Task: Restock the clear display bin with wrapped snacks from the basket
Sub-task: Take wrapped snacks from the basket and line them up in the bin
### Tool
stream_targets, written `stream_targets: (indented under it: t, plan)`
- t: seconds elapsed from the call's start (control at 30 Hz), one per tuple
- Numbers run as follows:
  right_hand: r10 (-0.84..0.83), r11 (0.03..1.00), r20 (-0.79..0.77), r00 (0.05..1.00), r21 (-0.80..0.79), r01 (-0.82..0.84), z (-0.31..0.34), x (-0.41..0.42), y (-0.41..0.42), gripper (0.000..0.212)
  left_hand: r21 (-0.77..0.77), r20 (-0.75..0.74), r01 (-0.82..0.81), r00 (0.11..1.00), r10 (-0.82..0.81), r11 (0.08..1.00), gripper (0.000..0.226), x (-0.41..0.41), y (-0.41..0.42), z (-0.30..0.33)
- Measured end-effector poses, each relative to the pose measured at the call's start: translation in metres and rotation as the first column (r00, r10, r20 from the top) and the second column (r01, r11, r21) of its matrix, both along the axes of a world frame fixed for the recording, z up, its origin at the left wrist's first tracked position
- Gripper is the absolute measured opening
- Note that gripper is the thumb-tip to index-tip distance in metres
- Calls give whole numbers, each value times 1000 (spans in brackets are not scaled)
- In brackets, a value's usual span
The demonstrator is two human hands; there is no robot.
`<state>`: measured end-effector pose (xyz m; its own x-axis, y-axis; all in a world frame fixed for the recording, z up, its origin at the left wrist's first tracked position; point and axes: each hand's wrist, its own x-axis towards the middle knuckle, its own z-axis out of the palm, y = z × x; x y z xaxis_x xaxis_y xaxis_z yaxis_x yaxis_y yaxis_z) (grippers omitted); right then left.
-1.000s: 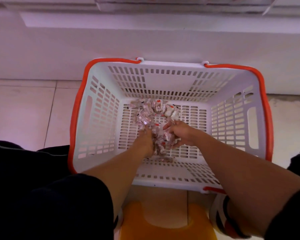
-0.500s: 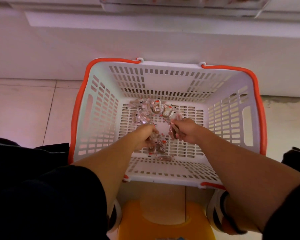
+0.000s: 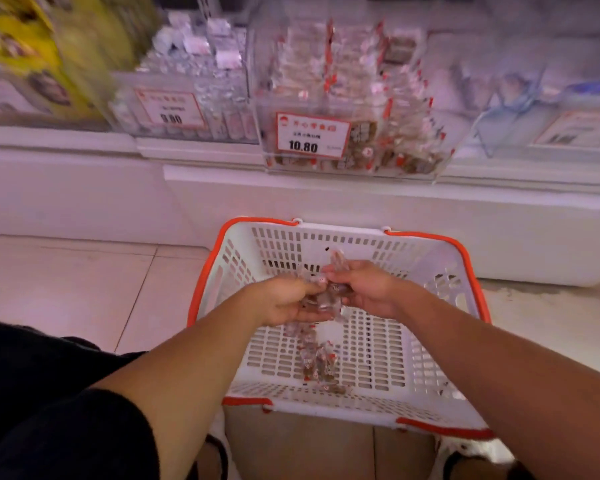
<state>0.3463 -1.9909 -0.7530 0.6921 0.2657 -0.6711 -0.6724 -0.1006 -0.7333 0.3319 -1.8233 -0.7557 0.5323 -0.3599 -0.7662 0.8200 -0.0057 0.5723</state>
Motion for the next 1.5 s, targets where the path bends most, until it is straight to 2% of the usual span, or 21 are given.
stream_targets:
  t: [0.1,0.2,0.33,0.43,0.5,0.6,0.67,0.73,0.83,0.93,1.07,1.23,1.4,1.5]
  plan:
    - [47,998,83,995,37,-50,55,8,-3,16,38,108,87,990,-91,995,13,9,11,57]
    - [84,993,137,987,68,-94,103,3,-3,15,57,190,105,975,-114,993,16,10,17,108]
    - [107,985,119,987,120,-121,143,-24,1,19,102,204,92,973,-111,991,27,-1,18,148]
    - [65,989,135,989,125,-82,162,-33,3,20,98,232,54,970,-75,994,29,-2,11,161]
    - [6,994,159,987,109,-23,174,-29,0,18,43,221,7,975,-16,999,24,2,5,167]
    - [-43,994,225,973,112,18,189,-22,-8,8,-122,116,-75,989,89,990,12,10,1,174]
    - [-78,986,220,972,162,42,194,-16,-11,24,-187,108,-61,991,83,981,26,13,-1,176]
    - [-109,974,233,966,220,57,196,-11,-9,28,-215,156,-65,983,100,975,25,15,-6,176]
    - [-160,966,294,942,244,88,197,-3,-3,27,-231,257,-180,936,239,956,30,16,-16,176]
    - [-203,966,310,929,217,139,196,1,-2,24,-227,334,-228,895,295,947,39,17,-20,172]
    - [-218,975,372,902,132,182,193,2,-5,18,-257,301,-239,901,312,936,56,16,-20,173]
    - [6,987,503,864,-143,76,194,1,-11,24,-336,189,-200,943,274,920,43,16,-17,177]
    - [50,982,604,795,-177,73,196,2,-15,10,-357,148,-202,952,269,912,26,22,-10,183]
    - [33,983,613,789,-162,85,195,4,-18,19,-331,200,-141,956,216,933,37,22,-7,187]
